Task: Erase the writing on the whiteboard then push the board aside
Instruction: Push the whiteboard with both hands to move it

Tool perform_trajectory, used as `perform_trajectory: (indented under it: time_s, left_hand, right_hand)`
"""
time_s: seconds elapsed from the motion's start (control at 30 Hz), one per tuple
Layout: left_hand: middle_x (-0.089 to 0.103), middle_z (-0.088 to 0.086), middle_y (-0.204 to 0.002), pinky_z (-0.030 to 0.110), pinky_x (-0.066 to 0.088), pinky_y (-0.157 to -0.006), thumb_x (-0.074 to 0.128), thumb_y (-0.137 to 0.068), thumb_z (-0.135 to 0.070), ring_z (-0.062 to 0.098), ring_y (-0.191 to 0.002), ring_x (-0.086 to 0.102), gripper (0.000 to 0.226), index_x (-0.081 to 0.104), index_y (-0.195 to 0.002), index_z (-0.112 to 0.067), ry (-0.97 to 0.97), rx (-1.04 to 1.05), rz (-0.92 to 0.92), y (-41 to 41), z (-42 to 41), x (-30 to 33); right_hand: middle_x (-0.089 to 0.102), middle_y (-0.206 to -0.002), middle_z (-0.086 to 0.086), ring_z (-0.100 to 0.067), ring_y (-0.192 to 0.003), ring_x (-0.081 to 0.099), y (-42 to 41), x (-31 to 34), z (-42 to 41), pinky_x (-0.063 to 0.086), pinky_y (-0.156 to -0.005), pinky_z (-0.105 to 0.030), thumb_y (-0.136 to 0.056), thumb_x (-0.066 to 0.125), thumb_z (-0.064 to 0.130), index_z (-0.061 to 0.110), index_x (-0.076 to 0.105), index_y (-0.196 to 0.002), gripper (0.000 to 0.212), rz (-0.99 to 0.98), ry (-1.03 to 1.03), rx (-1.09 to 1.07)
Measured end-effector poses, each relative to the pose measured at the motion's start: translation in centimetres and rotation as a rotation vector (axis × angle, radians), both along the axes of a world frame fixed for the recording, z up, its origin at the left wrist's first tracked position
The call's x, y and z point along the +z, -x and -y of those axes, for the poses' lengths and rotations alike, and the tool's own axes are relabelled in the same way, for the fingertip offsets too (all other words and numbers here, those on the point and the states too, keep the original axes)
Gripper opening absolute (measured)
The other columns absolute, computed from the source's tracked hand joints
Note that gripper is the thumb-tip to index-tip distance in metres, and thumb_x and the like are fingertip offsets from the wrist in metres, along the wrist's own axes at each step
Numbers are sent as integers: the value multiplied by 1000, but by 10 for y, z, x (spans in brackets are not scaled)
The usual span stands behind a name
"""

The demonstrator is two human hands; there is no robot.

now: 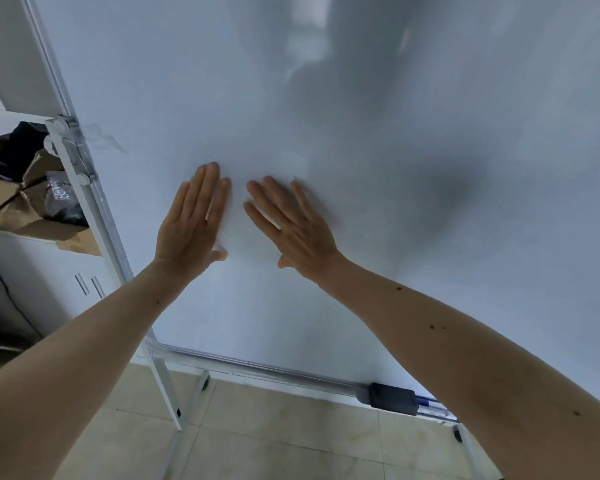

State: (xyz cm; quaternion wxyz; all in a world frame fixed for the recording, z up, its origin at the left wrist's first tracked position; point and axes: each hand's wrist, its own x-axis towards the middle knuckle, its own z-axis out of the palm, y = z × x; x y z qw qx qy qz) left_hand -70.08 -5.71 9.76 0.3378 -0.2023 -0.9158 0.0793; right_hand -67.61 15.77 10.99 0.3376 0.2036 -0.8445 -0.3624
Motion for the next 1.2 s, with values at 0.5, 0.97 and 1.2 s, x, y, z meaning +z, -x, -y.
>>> perform_trajectory:
  time_s: [0.5,0.97,1.2]
  left_hand:
    - [-12,20,-163,42,-3,-124,91,-46,-55,35,-152,-4,154,-4,-155,-2,232,-640,-150,-95,-319,22]
    - [-25,16,-159,45,-10,-122,83,-61,-57,33,-147,-24,148,-18,-152,-1,494,-567,-114,-186,-588,-11]
    - [-18,16,-163,46,-1,-124,60,-86,-16,33,-151,-12,103,-15,-154,-1,565,-529,-121,-178,-621,-26]
  right_hand:
    - [13,-164,-12,-34,-150,17,-209,-19,-334,10,-119,-58,-51,81,73,15,17,-157,136,-50,175,-392]
    - [4,-165,-14,-43,-150,3,-283,-46,-581,8,-111,-75,-37,93,61,22,6,-158,154,94,317,-559]
    - [-2,-165,-9,-40,-151,-1,-270,-66,-622,10,-108,-77,-43,95,50,23,9,-159,147,57,292,-514]
